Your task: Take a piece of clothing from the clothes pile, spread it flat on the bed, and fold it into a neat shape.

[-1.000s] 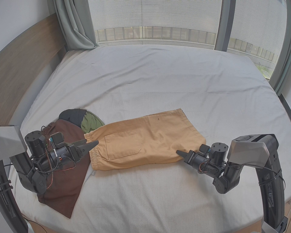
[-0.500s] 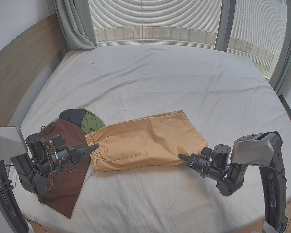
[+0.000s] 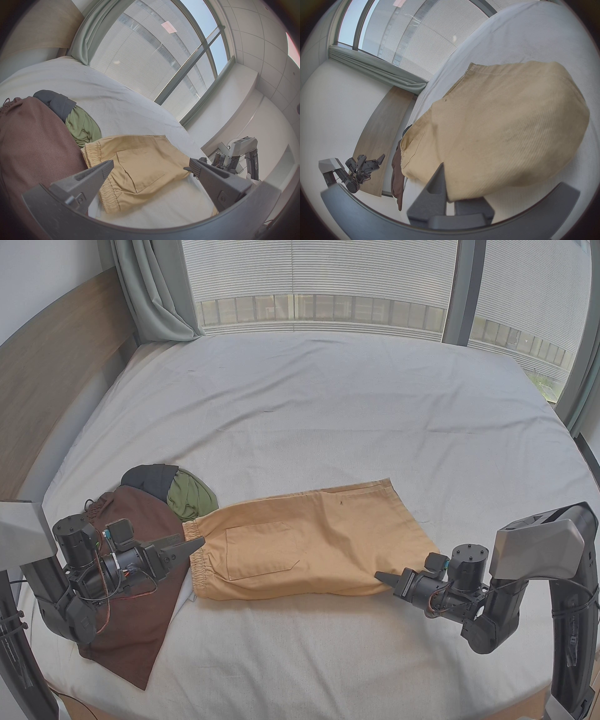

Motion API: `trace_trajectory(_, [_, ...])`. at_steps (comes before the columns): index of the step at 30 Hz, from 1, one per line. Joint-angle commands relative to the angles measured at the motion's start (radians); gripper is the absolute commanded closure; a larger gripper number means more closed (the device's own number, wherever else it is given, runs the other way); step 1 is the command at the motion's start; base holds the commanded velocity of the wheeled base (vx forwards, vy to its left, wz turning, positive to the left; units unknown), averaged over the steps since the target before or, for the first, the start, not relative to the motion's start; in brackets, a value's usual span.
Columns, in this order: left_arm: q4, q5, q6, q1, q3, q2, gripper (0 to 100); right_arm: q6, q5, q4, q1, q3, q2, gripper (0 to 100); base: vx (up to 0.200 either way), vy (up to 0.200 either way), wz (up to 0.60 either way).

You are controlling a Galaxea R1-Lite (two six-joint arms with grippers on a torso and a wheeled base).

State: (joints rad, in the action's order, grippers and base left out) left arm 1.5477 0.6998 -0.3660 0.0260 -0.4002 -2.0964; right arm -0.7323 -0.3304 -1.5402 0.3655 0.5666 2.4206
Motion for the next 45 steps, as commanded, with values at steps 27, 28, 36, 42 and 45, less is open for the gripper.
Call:
trace_trajectory(27, [0.0,0.07,0.002,-0.003,0.04,0.027,0,0.087,0.152,0.002,0.085,-0.471,-0.178,100,0.0,0.0,0.0])
trace_trajectory(28, [0.0,0.07,0.002,-0.003,0.04,0.027,0,0.087,0.152,0.002,0.085,-0.471,-0.178,100,0.0,0.0,0.0])
trace_trajectory(36, [0.002,0.158,0.007,-0.012,0.038,0.027,0,0.083,0.152,0.0,0.078,-0.488,-0.166,0,0.0,0.0,0.0])
trace_trajectory(42, [0.002,0.147,-0.002,-0.011,0.029,0.047,0,0.083,0.152,0.002,0.087,-0.505,-0.167,0,0.0,0.0,0.0])
trace_trajectory(45, [0.002,0.144,-0.002,-0.011,0.024,0.058,0,0.087,0.143,0.002,0.107,-0.544,-0.172,0,0.0,0.0,0.0])
